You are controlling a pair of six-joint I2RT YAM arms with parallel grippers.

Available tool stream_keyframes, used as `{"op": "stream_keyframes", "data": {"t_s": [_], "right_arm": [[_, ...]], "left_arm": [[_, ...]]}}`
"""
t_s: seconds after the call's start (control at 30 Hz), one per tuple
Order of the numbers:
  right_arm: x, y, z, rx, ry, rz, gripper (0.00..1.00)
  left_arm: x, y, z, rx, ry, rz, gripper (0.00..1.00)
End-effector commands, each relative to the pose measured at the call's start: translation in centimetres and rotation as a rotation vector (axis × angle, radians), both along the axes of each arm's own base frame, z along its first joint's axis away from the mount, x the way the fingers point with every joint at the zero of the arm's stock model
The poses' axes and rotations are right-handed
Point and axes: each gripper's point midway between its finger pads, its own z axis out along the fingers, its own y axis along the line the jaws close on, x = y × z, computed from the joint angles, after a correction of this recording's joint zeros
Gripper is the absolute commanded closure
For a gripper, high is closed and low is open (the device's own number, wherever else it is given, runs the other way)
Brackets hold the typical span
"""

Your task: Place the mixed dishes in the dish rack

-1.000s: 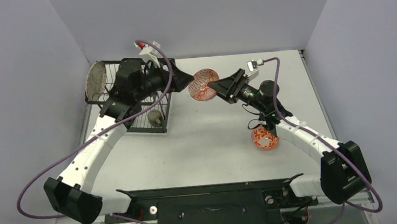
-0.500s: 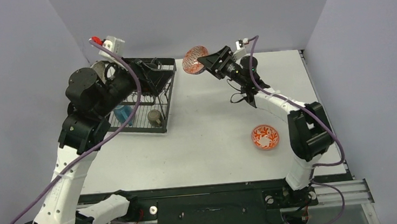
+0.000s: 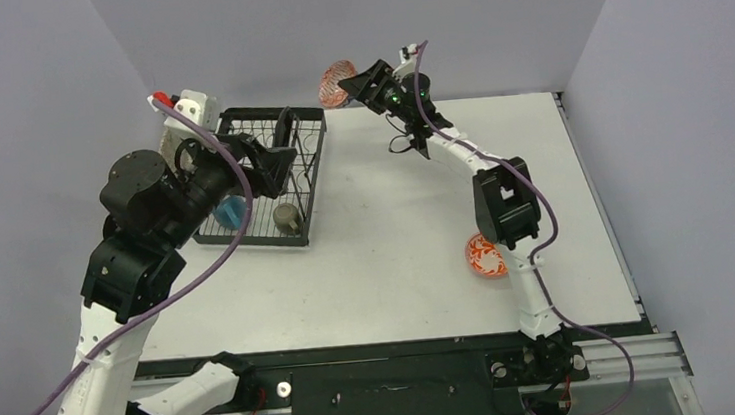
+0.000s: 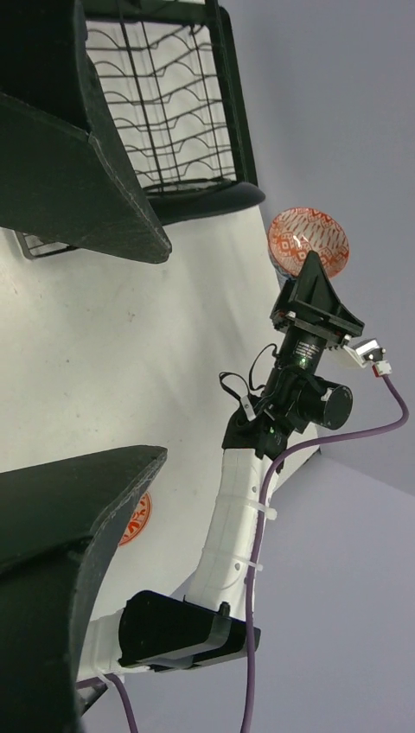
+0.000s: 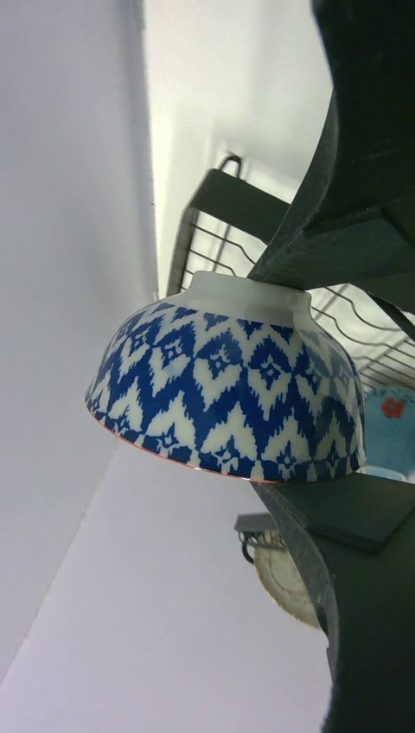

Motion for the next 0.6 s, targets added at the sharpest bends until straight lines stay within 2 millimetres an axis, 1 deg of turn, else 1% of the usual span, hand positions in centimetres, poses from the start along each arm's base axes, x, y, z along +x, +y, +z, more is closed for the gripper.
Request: {"op": "stream_keyframes", "data": {"t_s": [0.0,0.03,0.07,0.1,0.13,0.17,0.2,0.27,0.3,0.33,0.47,0.5,0.53,0.57], "right_arm": [[1.5,2.1,4.8,-0.071,-0.185,-0.015,1.00],[1.8,2.6,4.6,-0.088,-0.199,-0.016,1.00],[2.4,3.0,4.4,-0.094,-0.209,-0.025,1.00],[2.6,3.5,4.3,-0.107,-0.226,-0.026,1.00],[3.1,3.7,3.9,-0.113,-0.233,-0.038,1.00],[3.1,4.3,3.7,-0.133,-0.251,-0.040,1.00],[3.6,4.4,3.4,-0.144,-0.255,-0.063,1.00],[3.6,5.2,2.6,-0.180,-0.273,-0.078,1.00],[3.4,5.7,2.6,-0.198,-0.291,-0.080,1.00],[3.6,5.9,1.8,-0.216,-0.283,-0.089,1.00],[2.9,7.8,0.0,-0.320,-0.309,-0.111,1.00],[2.8,8.0,0.0,-0.332,-0.313,-0.117,1.00],[2.7,8.4,-0.6,-0.361,-0.317,-0.125,1.00],[2.7,8.6,-0.4,-0.370,-0.326,-0.132,1.00]], "left_arm": [[-0.3,2.5,0.8,0.026,-0.041,0.110,0.25],[-0.5,2.8,1.0,0.023,-0.045,0.118,0.25],[-0.6,3.1,1.1,0.022,-0.048,0.132,0.24],[-0.8,3.4,1.2,0.020,-0.056,0.139,0.24],[-0.8,3.6,1.4,0.019,-0.060,0.150,0.24],[-1.0,3.9,1.5,0.017,-0.066,0.155,0.24],[-1.1,4.1,1.6,0.018,-0.068,0.163,0.24],[-1.3,4.4,1.8,0.015,-0.076,0.175,0.24],[-1.4,4.5,1.9,0.014,-0.079,0.178,0.24],[-1.3,4.6,1.9,0.013,-0.080,0.185,0.24],[-1.2,4.9,1.6,0.016,-0.078,0.203,0.24],[-1.1,5.1,1.4,0.018,-0.077,0.211,0.24],[-1.1,5.1,1.4,0.019,-0.076,0.215,0.24],[-1.1,5.3,1.3,0.019,-0.076,0.220,0.24]]}}
